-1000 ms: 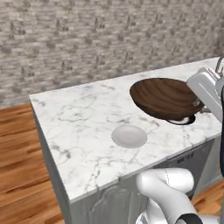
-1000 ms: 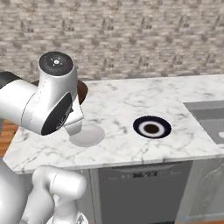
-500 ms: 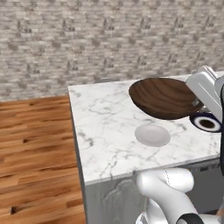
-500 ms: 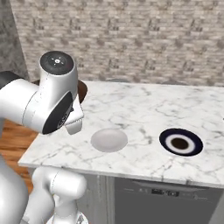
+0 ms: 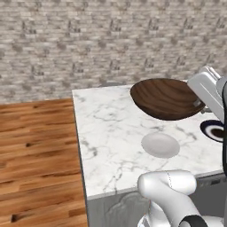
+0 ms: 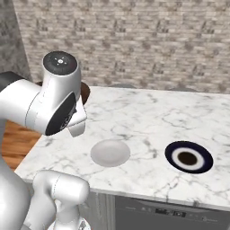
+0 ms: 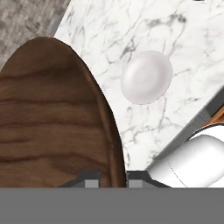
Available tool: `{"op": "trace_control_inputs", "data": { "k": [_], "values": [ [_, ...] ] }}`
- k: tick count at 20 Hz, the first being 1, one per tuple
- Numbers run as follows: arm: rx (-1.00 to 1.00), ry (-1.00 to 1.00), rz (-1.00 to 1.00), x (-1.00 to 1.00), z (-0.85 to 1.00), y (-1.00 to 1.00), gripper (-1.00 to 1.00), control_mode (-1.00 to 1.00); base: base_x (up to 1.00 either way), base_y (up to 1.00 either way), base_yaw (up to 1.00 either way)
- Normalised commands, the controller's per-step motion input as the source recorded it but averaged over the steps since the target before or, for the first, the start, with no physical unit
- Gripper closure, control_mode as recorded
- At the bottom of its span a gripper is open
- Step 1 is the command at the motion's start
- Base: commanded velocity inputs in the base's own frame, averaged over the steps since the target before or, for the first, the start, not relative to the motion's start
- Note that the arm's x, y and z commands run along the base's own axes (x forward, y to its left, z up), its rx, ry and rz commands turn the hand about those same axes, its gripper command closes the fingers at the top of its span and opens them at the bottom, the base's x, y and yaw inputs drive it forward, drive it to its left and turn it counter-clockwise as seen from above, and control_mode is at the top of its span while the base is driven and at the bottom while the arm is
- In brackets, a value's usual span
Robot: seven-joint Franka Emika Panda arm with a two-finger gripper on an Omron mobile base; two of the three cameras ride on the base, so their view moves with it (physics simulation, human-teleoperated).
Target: Move the bowls from the cabinet to the plates on the dining table.
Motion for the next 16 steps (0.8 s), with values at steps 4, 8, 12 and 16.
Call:
{"op": "trace_control_inputs", "data": {
  "k": [4,8,12,16],
  "values": [
    [0.0,0.0,0.0,0.0,0.0,0.0,1.0,1.0,0.35,-0.31,0.0],
    [0.0,0.0,0.0,0.0,0.0,0.0,1.0,1.0,0.08,-0.63,0.0],
    [0.0,0.0,0.0,0.0,0.0,0.0,1.0,1.0,-0.08,-0.92,-0.02],
    [0.0,0.0,0.0,0.0,0.0,0.0,1.0,1.0,-0.59,-0.76,-0.09]
  ]
}}
